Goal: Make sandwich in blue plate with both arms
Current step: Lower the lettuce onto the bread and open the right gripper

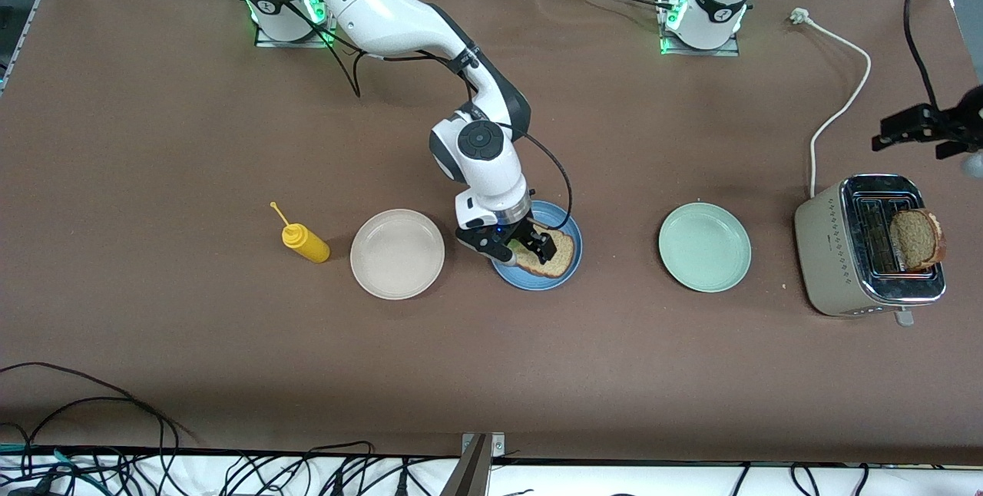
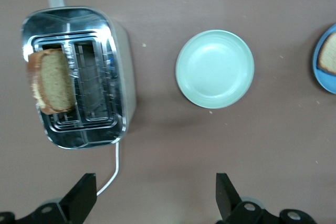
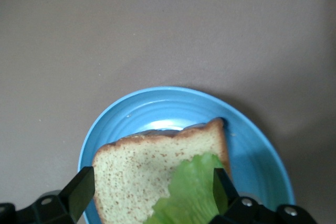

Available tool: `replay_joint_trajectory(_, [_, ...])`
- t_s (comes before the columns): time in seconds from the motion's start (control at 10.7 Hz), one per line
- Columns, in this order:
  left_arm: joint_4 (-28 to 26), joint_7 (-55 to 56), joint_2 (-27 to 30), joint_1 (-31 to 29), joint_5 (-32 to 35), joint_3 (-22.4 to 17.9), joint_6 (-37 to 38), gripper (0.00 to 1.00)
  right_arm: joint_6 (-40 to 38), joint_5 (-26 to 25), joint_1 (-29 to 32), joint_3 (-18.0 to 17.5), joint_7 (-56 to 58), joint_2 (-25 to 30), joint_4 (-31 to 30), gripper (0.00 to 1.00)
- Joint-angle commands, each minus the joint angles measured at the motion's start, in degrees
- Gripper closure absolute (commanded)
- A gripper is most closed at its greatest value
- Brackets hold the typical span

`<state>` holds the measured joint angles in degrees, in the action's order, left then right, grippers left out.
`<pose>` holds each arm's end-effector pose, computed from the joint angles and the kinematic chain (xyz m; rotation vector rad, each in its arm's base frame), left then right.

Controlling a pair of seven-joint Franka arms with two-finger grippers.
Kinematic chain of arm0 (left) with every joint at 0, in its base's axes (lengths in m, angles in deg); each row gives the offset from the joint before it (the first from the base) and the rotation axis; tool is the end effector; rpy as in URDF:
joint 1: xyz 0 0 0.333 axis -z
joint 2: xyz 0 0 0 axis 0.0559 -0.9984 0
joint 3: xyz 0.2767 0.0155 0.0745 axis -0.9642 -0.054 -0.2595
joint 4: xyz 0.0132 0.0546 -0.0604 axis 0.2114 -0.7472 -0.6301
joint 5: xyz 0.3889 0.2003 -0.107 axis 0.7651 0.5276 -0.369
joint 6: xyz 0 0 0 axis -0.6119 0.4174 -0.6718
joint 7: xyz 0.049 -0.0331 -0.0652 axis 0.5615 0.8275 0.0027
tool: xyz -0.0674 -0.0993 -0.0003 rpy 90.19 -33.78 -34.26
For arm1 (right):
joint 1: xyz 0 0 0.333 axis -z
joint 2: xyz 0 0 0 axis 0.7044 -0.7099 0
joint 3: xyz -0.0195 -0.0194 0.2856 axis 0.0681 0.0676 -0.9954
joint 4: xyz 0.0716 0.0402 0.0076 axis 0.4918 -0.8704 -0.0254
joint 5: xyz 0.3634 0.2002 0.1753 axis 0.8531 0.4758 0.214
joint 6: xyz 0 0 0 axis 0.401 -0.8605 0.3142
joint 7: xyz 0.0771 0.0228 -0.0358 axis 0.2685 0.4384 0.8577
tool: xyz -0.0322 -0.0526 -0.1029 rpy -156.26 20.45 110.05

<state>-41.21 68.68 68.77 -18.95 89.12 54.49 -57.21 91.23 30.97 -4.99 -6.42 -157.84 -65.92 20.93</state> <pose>0.6236 0.0980 0.5214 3.0849 -0.1219 -0.2006 0.6027 0.5761 0.1593 -2.6923 0.8120 -0.2626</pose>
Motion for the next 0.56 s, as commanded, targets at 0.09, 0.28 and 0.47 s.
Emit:
replay_joint_trajectory(0.09, [10.2,-8.7,-10.6,0.1,3.5,-4.1,-0.8,0.0,3.8,10.3,0.5,0.8,-1.9,-3.1,2.8,0.0])
replay_joint_trajectory(0.28, [10.9,-10.0,-13.0,-1.1,3.5,-4.9,-4.7,0.0,2.8,10.5,0.5,0.5,-2.5,-2.5,2.7,0.0])
replay_joint_trajectory(0.47, [10.9,-15.0,-15.9,-2.3,3.5,-5.0,-10.7,0.0,-6.5,10.2,0.5,0.5,-1.7,1.2,2.6,0.0])
